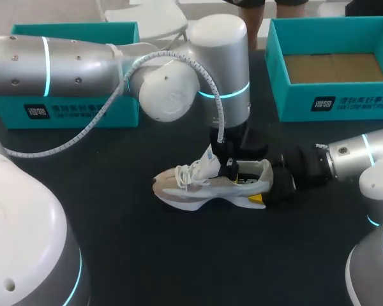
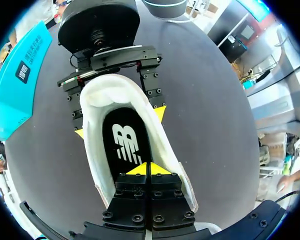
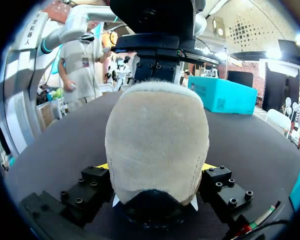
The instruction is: Take the shoe out of the shoebox, open the shoe tongue, remove and reinsert the insole, then place the shoe into the shoebox
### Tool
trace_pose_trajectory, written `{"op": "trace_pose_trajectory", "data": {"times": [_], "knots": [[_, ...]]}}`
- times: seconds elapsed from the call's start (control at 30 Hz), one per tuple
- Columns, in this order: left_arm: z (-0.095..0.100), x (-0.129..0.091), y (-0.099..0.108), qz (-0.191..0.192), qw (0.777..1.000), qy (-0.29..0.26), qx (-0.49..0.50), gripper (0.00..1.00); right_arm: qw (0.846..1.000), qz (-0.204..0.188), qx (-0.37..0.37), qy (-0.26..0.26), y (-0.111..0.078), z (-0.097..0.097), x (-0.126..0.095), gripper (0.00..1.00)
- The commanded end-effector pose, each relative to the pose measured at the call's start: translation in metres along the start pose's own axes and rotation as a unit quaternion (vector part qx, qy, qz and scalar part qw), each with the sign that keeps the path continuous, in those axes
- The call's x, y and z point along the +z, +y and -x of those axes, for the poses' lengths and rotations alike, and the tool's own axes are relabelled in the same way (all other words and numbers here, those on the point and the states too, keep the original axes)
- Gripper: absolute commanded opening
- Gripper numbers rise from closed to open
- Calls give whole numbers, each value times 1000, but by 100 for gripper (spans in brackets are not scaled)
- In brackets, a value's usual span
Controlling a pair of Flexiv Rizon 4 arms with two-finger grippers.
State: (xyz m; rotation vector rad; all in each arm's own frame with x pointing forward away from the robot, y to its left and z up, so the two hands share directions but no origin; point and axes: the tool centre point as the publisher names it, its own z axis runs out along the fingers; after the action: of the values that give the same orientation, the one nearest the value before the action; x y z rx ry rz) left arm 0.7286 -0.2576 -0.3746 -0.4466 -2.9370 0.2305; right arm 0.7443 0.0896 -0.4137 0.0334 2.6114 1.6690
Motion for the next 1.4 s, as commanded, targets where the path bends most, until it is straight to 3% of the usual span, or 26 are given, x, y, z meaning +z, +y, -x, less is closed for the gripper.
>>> {"op": "trace_pose_trajectory", "data": {"times": [0.03, 0.2, 0.5, 0.53, 0.6, 0.77, 0.9, 0.97, 1.07, 1.13, 1.3, 1.37, 1.4], "knots": [[5, 4, -4, 3, 1000, 1, 5, 0, 1000, -2, 0, -1, -3, 0, 3, 0], [10, 13, -5, -3, 1000, 16, 9, 0, 1000, -2, 0, -1, -3, 0, 3, 0], [0, 21, 0, -7, 1000, 8, 23, 0, 1000, -2, 0, -1, -3, 0, 3, 0], [0, 22, 0, -7, 1000, 3, 23, 2, 1000, -2, 0, -1, -3, 0, 3, 0], [1, 23, 1, -8, 1000, -1, 22, 31, 1000, -2, 0, -1, -3, 0, 3, 0], [0, 22, 2, -12, 1000, -1, 23, 24, 1000, -2, 0, -1, -3, 0, 3, 0], [1, 25, 3, -13, 1000, -3, 26, 25, 1000, -2, 0, -1, -3, 0, 3, 0], [2, 28, 3, -8, 999, -10, 30, 27, 1000, -2, 0, -1, -3, 0, 3, 0], [3, 35, 2, -6, 999, -20, 40, 39, 1000, -2, 0, -1, -3, 0, 3, 0], [5, 42, 3, -6, 999, -22, 39, 42, 1000, -2, 0, -1, -3, 0, 3, 0], [10, 54, 5, -2, 998, -48, 37, 38, 1000, -2, 0, -1, -3, 0, 3, 0], [14, 58, 6, 2, 998, -58, 31, 30, 1000, -2, 0, -1, -3, 0, 3, 0], [15, 59, 6, 2, 998, -61, 32, 18, 1000, -2, 0, -1, -3, 0, 3, 0]]}}
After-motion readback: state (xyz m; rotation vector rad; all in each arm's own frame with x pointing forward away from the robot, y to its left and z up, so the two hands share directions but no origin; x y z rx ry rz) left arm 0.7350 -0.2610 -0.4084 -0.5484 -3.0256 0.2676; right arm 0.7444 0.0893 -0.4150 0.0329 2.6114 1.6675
